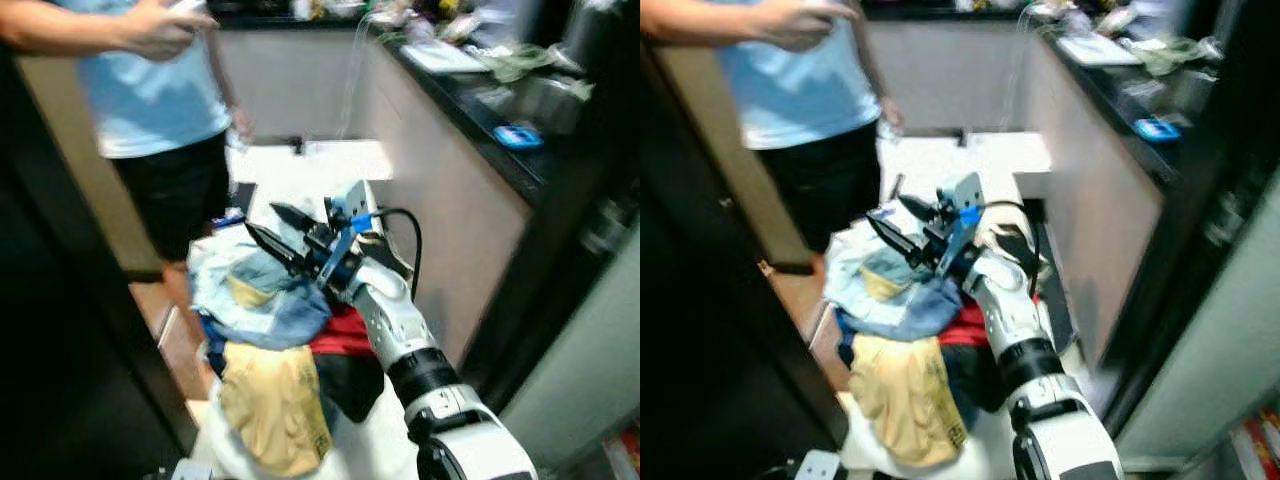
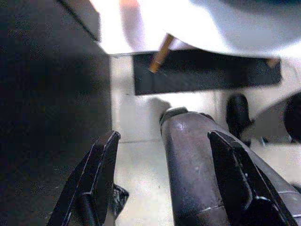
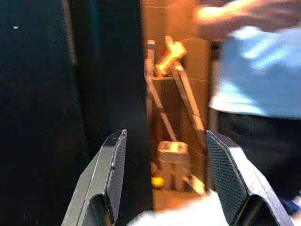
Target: Clothes washing
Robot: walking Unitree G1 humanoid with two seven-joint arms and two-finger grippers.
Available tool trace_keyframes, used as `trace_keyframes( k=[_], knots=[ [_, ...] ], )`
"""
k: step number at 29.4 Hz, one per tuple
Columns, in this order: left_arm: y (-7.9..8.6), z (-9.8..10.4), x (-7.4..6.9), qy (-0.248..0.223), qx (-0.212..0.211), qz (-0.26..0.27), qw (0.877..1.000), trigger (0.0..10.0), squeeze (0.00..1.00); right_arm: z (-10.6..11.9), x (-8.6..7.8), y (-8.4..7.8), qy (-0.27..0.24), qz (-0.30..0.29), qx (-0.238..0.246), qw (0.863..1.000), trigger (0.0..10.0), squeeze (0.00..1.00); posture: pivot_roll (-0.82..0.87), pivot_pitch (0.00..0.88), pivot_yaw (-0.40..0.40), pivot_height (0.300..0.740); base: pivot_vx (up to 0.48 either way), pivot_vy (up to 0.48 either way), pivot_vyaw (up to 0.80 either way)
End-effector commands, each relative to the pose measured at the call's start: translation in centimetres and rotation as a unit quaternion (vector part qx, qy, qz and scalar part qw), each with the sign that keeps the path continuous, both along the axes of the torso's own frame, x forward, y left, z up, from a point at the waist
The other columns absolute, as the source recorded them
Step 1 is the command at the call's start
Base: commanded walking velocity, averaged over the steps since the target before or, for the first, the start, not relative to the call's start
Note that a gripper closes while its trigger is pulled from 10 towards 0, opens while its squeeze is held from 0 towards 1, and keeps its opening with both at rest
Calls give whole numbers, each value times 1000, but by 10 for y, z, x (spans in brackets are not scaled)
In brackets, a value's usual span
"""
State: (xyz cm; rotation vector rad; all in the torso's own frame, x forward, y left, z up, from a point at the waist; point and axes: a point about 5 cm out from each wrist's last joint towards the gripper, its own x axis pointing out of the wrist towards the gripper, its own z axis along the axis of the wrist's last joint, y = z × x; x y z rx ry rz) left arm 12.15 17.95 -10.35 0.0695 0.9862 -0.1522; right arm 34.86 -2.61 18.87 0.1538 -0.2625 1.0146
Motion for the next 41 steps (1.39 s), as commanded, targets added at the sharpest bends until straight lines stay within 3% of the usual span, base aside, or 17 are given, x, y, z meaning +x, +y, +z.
trace_keyframes(
  k=[1,4,6,9,12,14,16,17,24,25,27,28,29,30,35,37,41],
  knots=[
    [-3,-7,-19,41,-3,-8,999,10000,0,-7,-2,9,1,-3,-35,999,10000,0,8,0,-49,740,0,0,0],
    [-4,-7,-20,39,-3,-6,999,10000,0,-14,0,10,1,-27,-80,996,10000,0,8,0,-51,740,0,0,0],
    [-4,-7,-20,39,-3,-6,999,10000,0,-14,0,10,1,-27,-80,996,10000,0,8,0,-51,740,0,0,0],
    [-6,-7,-20,37,-6,-3,999,10000,0,-28,10,4,8,-130,-182,975,10000,0,8,0,-51,740,0,0,0],
    [-6,-7,-20,37,-6,-3,999,10000,0,-31,13,-1,4,-160,-209,965,10000,0,7,0,-58,740,0,0,0],
    [-7,-7,-20,37,-7,-3,999,10000,0,-35,19,-12,7,-207,-240,948,10000,0,7,0,-58,740,0,0,0],
    [-7,-7,-20,37,-7,-3,999,10000,0,-35,19,-12,7,-207,-240,948,10000,0,7,0,-58,740,0,0,0],
    [-7,-7,-20,37,-7,-3,999,10000,0,-35,23,-21,6,-227,-253,940,10000,0,8,0,-60,740,0,0,0],
    [-6,-8,-21,41,-6,-3,999,10000,0,-34,27,-35,3,-236,-276,932,10000,0,8,0,-60,740,0,0,0],
    [-5,-8,-23,44,-5,-3,999,10000,0,-39,26,-41,6,-226,-312,923,10000,0,8,0,-60,740,0,0,0],
    [-5,-8,-23,44,-5,-3,999,10000,0,-39,26,-41,6,-226,-312,923,10000,0,8,0,-60,740,0,0,0],
    [-5,-8,-23,47,-5,-3,999,10000,0,-49,24,-45,18,-214,-351,911,10000,0,8,0,-60,740,0,0,0],
    [-5,-8,-23,47,-5,-3,999,10000,0,-49,24,-45,18,-214,-351,911,10000,0,8,0,-60,740,0,0,0],
    [-5,-8,-24,48,-4,-4,999,10000,0,-62,20,-47,40,-193,-382,903,10000,0,8,0,-60,740,0,0,0],
    [-5,-8,-24,49,-4,-5,999,10000,0,-72,16,-47,53,-182,-405,895,10000,0,8,0,-60,740,0,0,0],
    [-5,-9,-25,50,-3,-5,999,10000,0,-82,13,-49,62,-176,-438,879,10000,0,-2,0,-58,740,0,0,0],
    [-4,-9,-25,51,-3,-4,999,10000,0,-85,13,-51,64,-181,-450,872,9843,0,-2,0,-58,740,0,0,0]
  ],
)
